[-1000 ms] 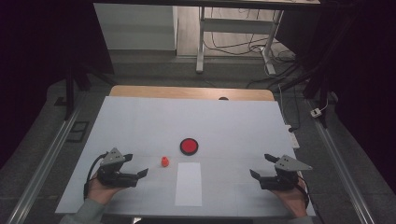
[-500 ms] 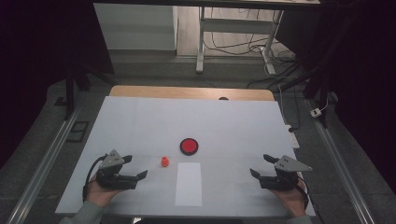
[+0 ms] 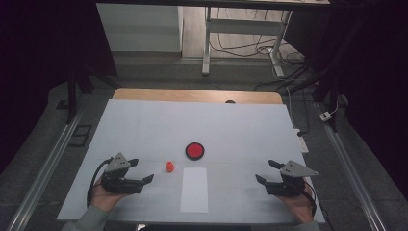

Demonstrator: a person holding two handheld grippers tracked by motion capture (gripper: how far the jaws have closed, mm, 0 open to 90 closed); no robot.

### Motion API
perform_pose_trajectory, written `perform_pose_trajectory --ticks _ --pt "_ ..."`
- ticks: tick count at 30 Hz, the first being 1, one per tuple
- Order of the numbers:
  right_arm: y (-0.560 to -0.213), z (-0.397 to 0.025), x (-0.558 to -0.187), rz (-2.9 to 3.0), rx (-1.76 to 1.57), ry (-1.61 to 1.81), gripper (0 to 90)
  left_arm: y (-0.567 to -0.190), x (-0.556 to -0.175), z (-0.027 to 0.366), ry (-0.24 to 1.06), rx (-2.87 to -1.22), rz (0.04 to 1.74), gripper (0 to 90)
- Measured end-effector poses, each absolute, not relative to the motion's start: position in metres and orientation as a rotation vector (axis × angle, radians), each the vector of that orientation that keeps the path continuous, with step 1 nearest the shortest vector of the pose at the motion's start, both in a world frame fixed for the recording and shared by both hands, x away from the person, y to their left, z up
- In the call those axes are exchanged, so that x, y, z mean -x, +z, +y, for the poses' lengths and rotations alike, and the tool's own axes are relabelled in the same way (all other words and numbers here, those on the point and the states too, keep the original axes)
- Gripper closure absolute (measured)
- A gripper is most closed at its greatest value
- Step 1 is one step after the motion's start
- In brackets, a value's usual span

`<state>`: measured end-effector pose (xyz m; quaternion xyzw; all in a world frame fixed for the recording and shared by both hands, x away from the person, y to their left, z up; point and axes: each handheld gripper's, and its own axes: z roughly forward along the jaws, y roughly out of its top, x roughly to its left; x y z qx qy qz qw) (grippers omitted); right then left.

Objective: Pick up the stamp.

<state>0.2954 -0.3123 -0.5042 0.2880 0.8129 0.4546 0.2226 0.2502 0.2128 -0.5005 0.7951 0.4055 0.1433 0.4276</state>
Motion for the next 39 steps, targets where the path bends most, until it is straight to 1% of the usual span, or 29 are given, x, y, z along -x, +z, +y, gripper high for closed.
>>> perform_pose_trajectory --ticks 8,13,25,34,39 --pt "-0.504 -0.311 -0.294 2.244 -0.79 1.263 23.3 -0.491 -0.256 0.204 0.348 -2.003 0.989 15.6" --pt "-0.505 -0.31 -0.294 2.253 -0.784 1.255 23.3 -0.487 -0.266 0.196 0.334 -2.02 0.981 15.8" --pt "-0.505 -0.308 -0.294 2.249 -0.788 1.244 23.7 -0.484 -0.281 0.181 0.303 -2.039 0.96 15.8" --pt "-0.504 -0.31 -0.294 2.238 -0.793 1.253 24.0 -0.48 -0.298 0.16 0.277 -2.067 0.94 16.7" --pt "-0.505 -0.31 -0.294 2.242 -0.79 1.253 24.1 -0.481 -0.304 0.155 0.284 -2.082 0.945 17.5"
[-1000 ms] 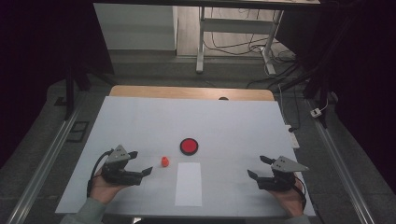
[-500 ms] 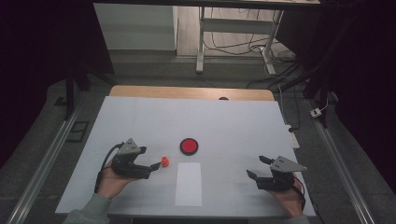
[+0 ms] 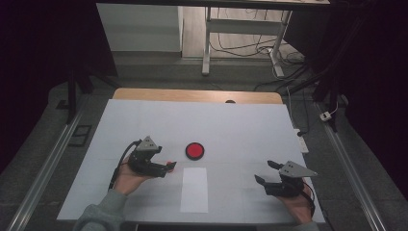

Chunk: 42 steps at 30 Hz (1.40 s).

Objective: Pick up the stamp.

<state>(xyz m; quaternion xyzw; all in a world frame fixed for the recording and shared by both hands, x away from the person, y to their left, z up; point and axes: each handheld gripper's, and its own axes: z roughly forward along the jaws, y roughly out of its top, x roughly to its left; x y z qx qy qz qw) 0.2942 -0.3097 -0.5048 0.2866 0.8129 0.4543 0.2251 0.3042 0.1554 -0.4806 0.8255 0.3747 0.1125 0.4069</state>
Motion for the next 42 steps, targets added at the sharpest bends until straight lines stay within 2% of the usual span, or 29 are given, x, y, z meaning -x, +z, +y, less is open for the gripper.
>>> perform_pose_trajectory --ticks 9,18,26,42 --pt "-0.505 -0.309 -0.293 2.248 -0.788 1.255 24.5 -0.494 -0.307 0.15 0.301 -2.134 0.953 18.9" --pt "-0.507 -0.309 -0.294 2.253 -0.785 1.247 24.8 -0.507 -0.312 0.149 0.292 -2.166 0.992 24.3" --pt "-0.507 -0.308 -0.294 2.259 -0.777 1.242 24.8 -0.514 -0.314 0.146 0.295 -2.193 0.975 36.1" --pt "-0.508 -0.309 -0.294 2.26 -0.784 1.233 24.8 -0.521 -0.316 0.149 0.286 -2.18 0.977 52.3"
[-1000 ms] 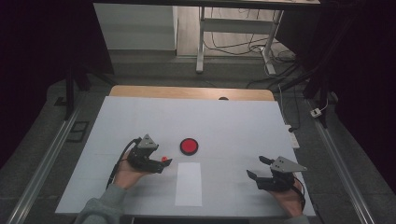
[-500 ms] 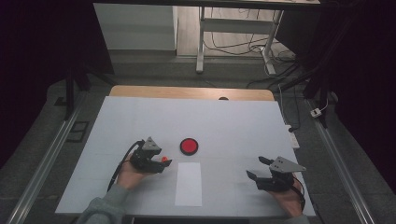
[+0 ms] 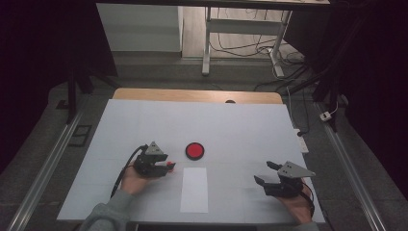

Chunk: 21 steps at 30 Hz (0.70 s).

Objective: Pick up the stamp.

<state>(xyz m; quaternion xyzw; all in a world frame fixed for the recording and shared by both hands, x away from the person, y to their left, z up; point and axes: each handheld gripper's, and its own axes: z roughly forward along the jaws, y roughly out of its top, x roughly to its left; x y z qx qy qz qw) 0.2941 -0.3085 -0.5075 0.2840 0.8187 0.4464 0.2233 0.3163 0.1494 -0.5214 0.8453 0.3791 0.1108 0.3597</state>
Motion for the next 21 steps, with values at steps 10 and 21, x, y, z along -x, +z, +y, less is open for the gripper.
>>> perform_pose_trajectory --ticks 10,21 --pt "-0.508 -0.3089 -0.2944 2.264 -0.782 1.233 24.9 -0.5235 -0.3167 0.1478 0.261 -2.199 0.947 65.7" --pt "-0.5084 -0.309 -0.2943 2.263 -0.783 1.228 25.0 -0.5239 -0.3165 0.148 0.262 -2.205 0.931 71.1"
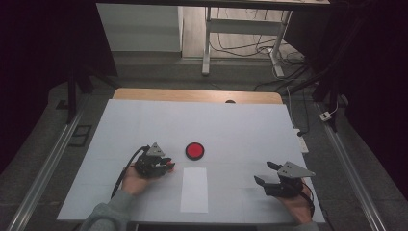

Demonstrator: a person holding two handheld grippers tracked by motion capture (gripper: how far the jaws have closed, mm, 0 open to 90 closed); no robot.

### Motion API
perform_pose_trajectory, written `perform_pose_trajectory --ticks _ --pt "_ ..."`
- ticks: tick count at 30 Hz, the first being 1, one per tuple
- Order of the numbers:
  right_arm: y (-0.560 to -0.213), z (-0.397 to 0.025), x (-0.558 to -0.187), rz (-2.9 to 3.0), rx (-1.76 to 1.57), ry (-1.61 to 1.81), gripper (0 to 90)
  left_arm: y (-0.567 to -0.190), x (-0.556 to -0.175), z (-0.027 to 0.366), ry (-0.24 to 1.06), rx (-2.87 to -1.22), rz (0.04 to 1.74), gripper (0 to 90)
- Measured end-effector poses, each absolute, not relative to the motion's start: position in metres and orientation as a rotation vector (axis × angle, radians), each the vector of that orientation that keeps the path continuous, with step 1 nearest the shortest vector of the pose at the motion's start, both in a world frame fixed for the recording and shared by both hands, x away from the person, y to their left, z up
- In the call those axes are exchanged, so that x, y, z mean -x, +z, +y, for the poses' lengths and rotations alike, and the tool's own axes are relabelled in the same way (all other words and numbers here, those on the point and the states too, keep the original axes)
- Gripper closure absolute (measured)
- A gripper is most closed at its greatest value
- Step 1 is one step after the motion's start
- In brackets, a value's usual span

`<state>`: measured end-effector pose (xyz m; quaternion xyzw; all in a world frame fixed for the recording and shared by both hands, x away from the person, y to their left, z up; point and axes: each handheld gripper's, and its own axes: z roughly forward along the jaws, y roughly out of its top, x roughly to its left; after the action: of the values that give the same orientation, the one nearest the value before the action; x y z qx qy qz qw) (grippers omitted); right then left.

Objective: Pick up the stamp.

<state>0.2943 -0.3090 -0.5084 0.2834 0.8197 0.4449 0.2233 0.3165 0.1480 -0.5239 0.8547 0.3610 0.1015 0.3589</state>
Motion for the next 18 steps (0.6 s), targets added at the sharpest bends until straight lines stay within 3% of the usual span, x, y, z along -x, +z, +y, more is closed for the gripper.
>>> perform_pose_trajectory --ticks 18 --pt "-0.5092 -0.3095 -0.2947 2.265 -0.781 1.224 25.1 -0.5209 -0.3143 0.1509 0.313 -2.207 0.91 72.4"
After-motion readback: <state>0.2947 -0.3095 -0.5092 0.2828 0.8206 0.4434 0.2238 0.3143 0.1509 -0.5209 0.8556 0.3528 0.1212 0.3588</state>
